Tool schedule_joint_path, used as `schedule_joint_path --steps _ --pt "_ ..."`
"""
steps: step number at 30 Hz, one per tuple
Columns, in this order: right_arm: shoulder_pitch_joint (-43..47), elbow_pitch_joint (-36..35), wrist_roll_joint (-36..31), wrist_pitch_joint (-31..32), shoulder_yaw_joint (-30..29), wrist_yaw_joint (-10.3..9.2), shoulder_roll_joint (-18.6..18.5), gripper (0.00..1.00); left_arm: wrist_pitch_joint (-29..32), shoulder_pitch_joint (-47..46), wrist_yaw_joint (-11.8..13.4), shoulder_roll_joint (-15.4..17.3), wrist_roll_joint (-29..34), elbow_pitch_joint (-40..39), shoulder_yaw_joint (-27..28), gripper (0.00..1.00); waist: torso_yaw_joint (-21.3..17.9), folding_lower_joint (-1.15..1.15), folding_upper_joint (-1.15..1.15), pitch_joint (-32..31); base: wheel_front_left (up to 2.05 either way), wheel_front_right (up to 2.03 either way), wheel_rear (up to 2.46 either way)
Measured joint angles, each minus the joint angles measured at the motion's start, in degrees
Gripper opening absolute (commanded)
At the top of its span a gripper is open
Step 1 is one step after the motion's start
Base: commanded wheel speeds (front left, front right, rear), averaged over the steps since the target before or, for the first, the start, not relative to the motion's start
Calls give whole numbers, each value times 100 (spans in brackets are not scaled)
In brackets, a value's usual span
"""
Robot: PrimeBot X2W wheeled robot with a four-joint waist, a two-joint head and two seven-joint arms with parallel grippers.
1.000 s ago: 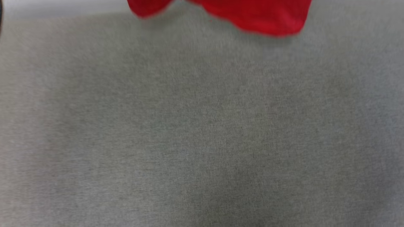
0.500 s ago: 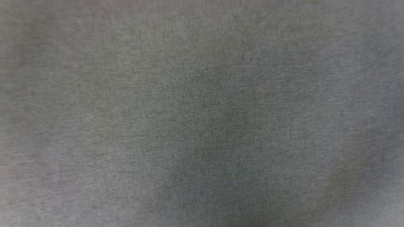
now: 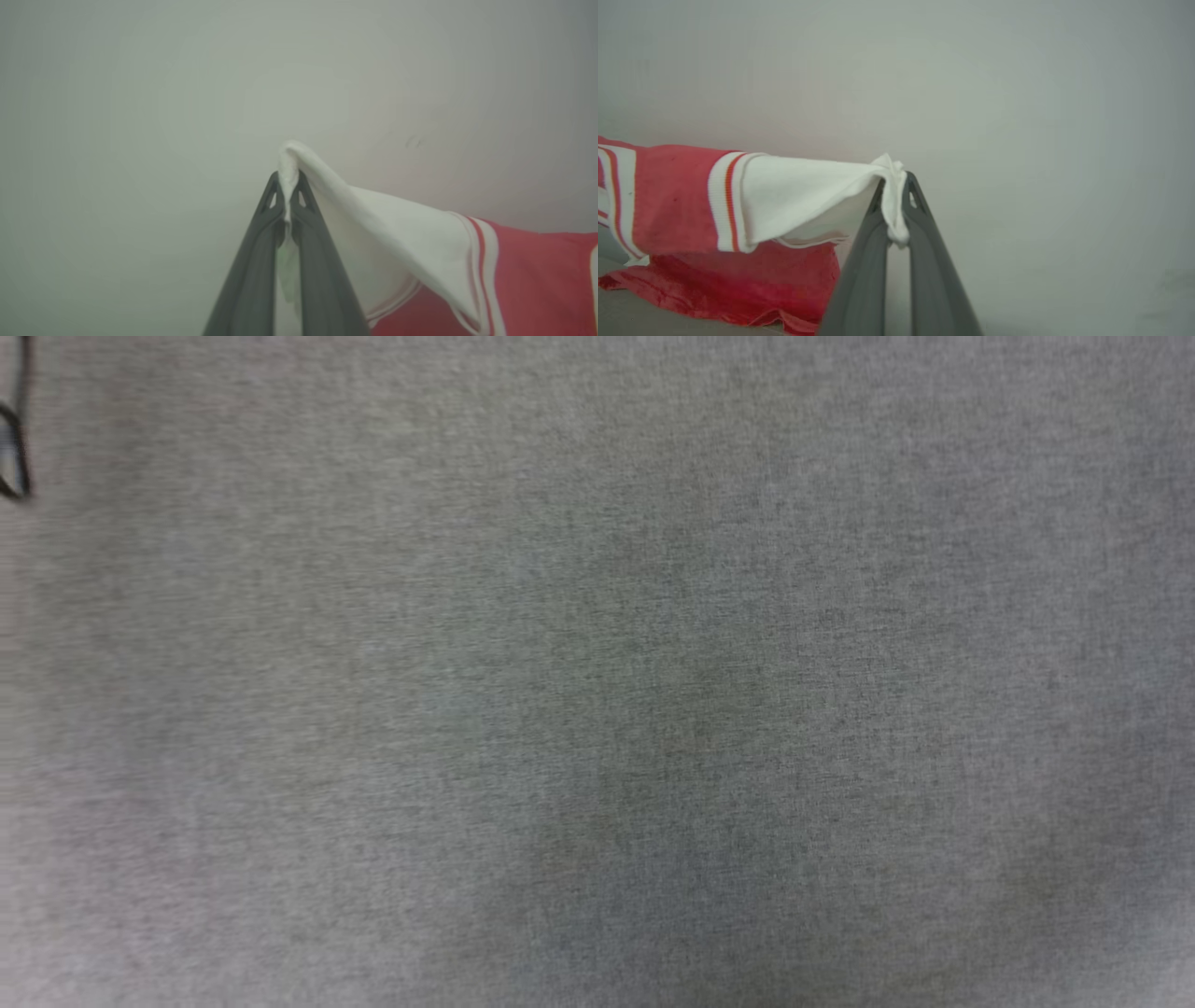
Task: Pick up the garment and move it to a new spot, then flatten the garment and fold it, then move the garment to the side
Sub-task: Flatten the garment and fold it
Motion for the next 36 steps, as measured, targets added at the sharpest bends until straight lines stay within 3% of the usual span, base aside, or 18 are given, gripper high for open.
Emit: schedule_joint_path --steps 8,14,21,27,36 --pt "1847 -57 350 -221 584 0 -412 0 -414 1824 -170 -16 -414 -8 101 0 147 0 0 -643 0 0 0" --pt "3630 -314 491 -205 675 2 -400 0 -599 3908 -54 59 -760 -566 301 0 189 -1 0 -1438 0 0 0" --pt "5510 -1081 598 245 420 2 -405 0 -560 6173 321 218 -1055 -1628 408 0 215 -2 0 -2385 0 0 0" --pt "6869 -1995 385 817 -167 2 -325 0 -325 7719 850 398 -1182 -2536 417 0 232 -3 0 -3047 0 0 0" --pt "9198 -3372 32 1794 -1163 2 167 0 -226 9613 1600 525 -1241 -3362 371 0 241 -3 0 -3664 0 0 0"
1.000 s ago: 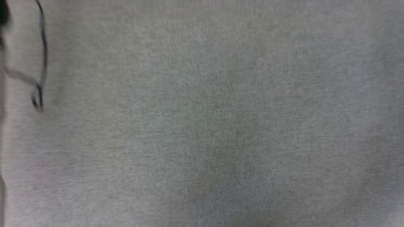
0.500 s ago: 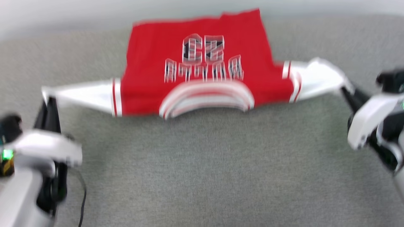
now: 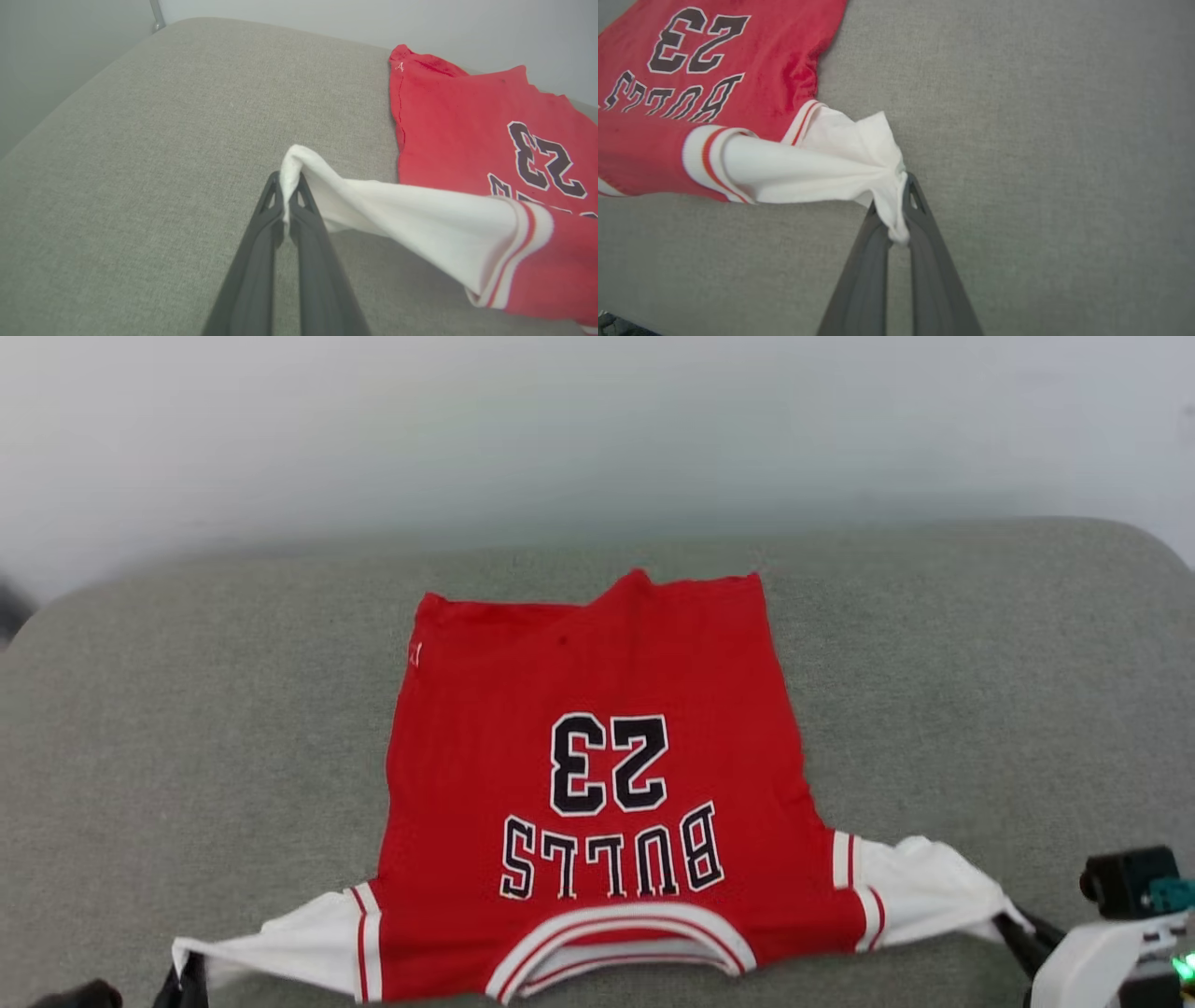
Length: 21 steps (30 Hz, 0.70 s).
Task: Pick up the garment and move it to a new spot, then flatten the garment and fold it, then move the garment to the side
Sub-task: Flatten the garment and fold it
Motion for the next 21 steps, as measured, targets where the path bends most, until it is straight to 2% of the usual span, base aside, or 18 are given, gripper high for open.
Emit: schedule_joint_path --steps 7,8,9,10,12,16,21 --pt "1489 -759 -325 995 -547 0 482 0 331 861 225 133 -80 -275 -182 0 48 0 0 -213 0 0 0" --pt "1606 -780 -330 1104 -582 -1 549 17 357 910 241 129 -75 -275 -238 0 64 0 0 -216 0 0 0" --pt "1701 -797 -348 1150 -621 -1 637 87 381 940 248 122 -65 -275 -303 0 79 0 0 -215 0 0 0" --pt "1766 -789 -333 1205 -703 -1 759 100 390 946 252 69 -65 -274 -348 0 98 1 0 -212 0 0 0" --pt "1821 -761 -324 1373 -754 -2 855 100 389 925 248 -46 -51 -274 -457 0 152 1 0 -201 0 0 0" --pt "1658 -903 -287 1287 -954 -3 954 100 331 777 194 -159 35 -248 -544 0 287 1 0 -152 0 0 0" --pt "611 -927 -203 987 -1461 -3 944 100 221 476 163 -181 211 -372 -611 0 415 2 0 96 0 0 0"
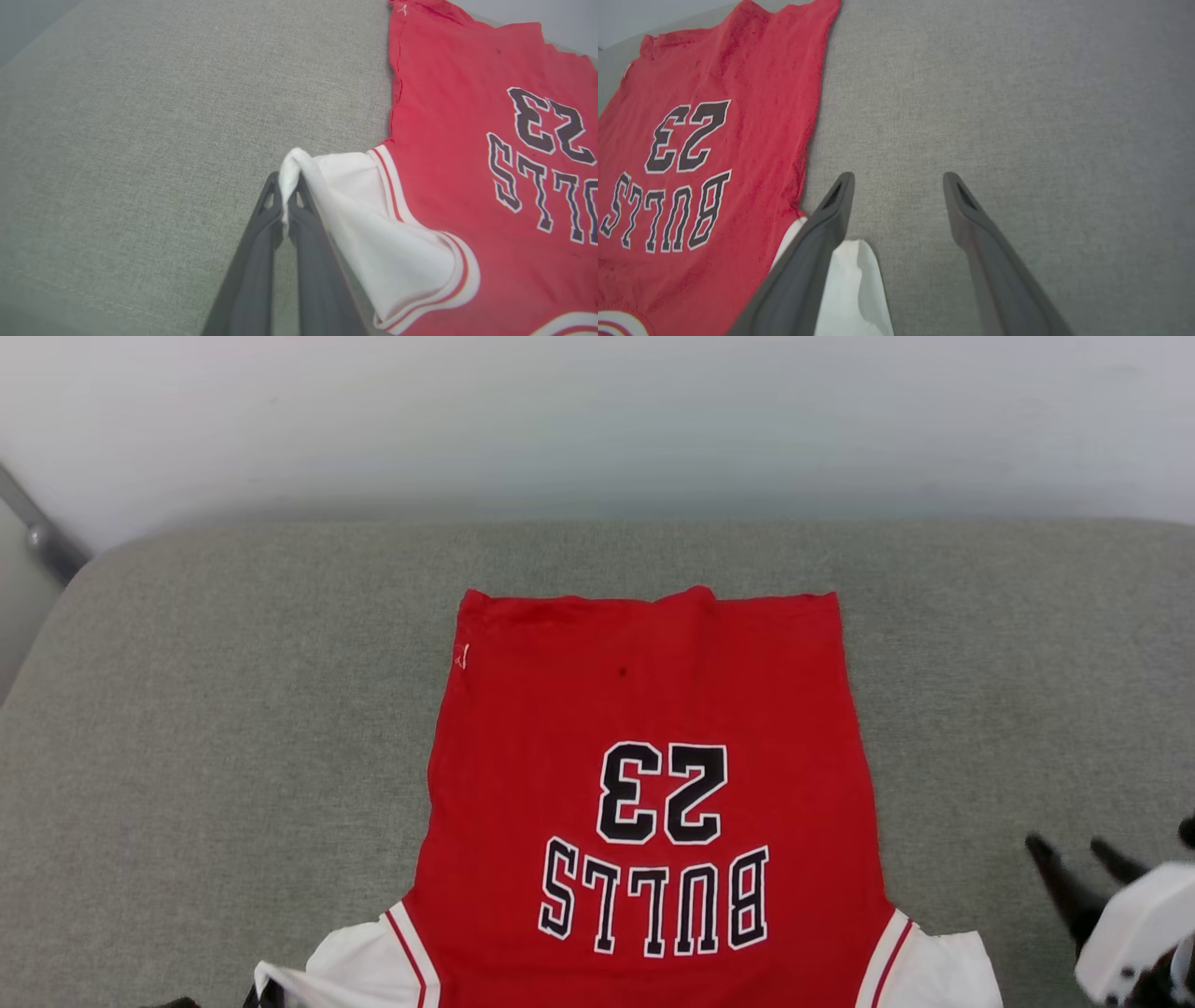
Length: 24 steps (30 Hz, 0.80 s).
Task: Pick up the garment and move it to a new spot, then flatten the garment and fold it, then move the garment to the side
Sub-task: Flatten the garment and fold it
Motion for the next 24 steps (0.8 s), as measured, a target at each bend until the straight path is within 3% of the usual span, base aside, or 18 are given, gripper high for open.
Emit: schedule_joint_path --steps 9,16,24 --pt "-2775 1761 299 123 -181 0 -294 100 -164 -912 -107 -359 393 -254 -324 0 334 1 0 798 0 0 0" --pt "-4603 3095 149 1381 -133 -1 -675 100 -341 -1589 -253 -738 711 -265 -639 0 850 2 0 1404 0 0 0" --pt "-5777 3661 -305 2481 -27 -1 -724 100 -492 -1980 -423 -1093 843 -227 -855 0 1402 2 0 2024 0 0 0"
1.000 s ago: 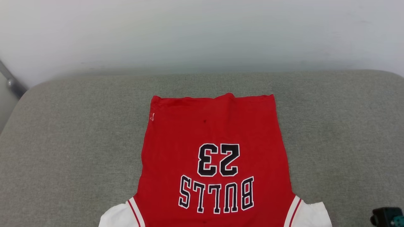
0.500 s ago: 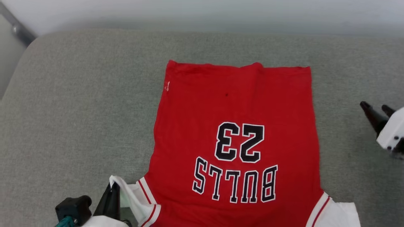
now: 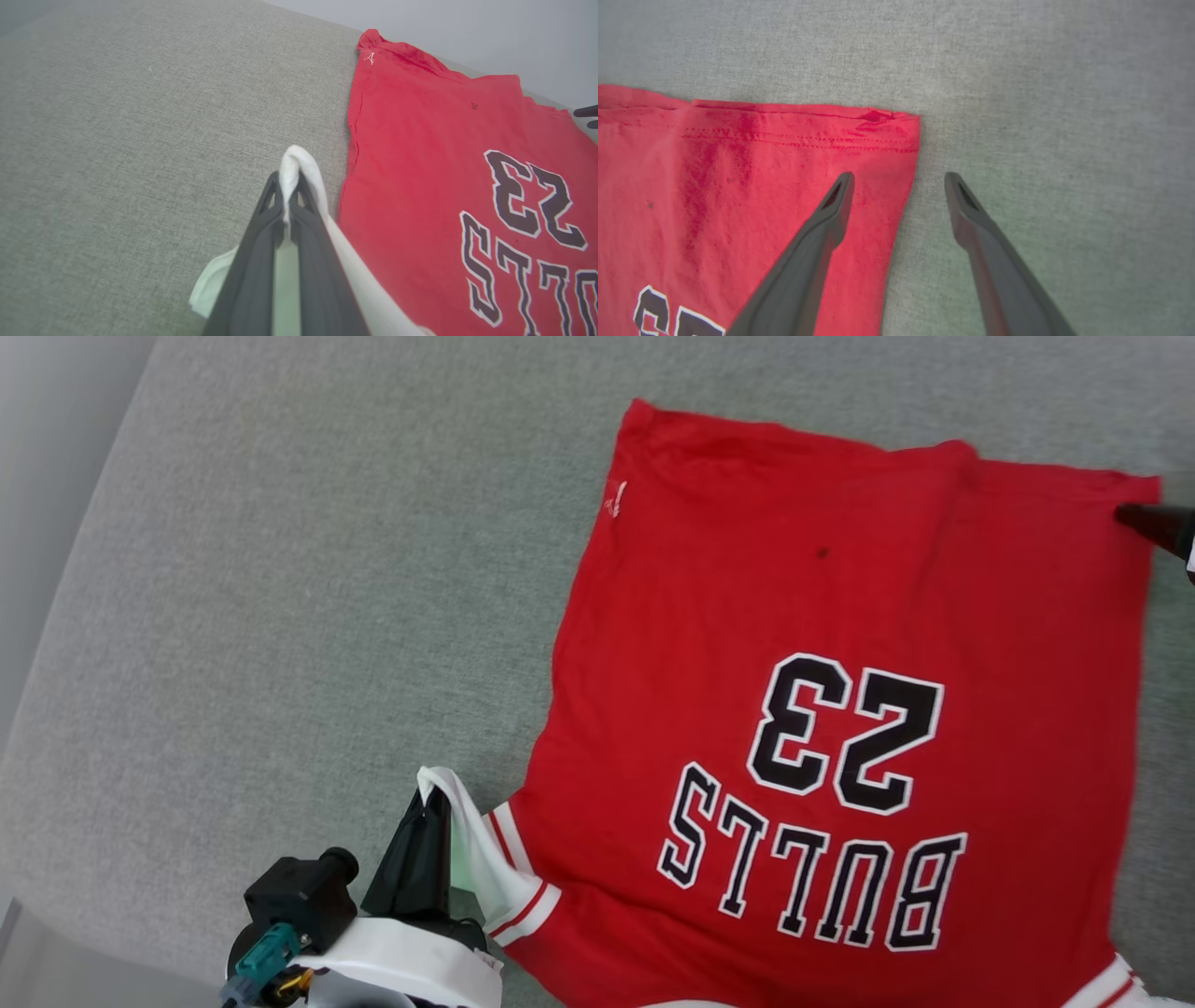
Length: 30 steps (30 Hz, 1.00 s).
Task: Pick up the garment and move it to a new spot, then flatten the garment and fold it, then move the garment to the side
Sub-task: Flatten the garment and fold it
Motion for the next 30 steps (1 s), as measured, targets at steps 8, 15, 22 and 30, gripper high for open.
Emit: schedule_joint_path --steps 8,15,22,30 --pt "-242 335 -264 531 -163 1 -43 100 -119 -137 -214 -199 -5 283 -24 0 310 -1 0 310 0 0 0" --pt "-224 320 -285 695 -181 0 -31 0 -178 -165 -335 -302 -13 519 10 0 379 -1 0 259 0 0 0" --pt "-35 209 -149 464 212 0 -52 0 -191 -145 -401 -280 -67 682 44 0 343 -1 0 -6 0 0 0" --pt "349 -185 112 133 677 0 -422 0 -125 217 -326 22 -214 764 225 0 168 -2 0 -662 0 0 0"
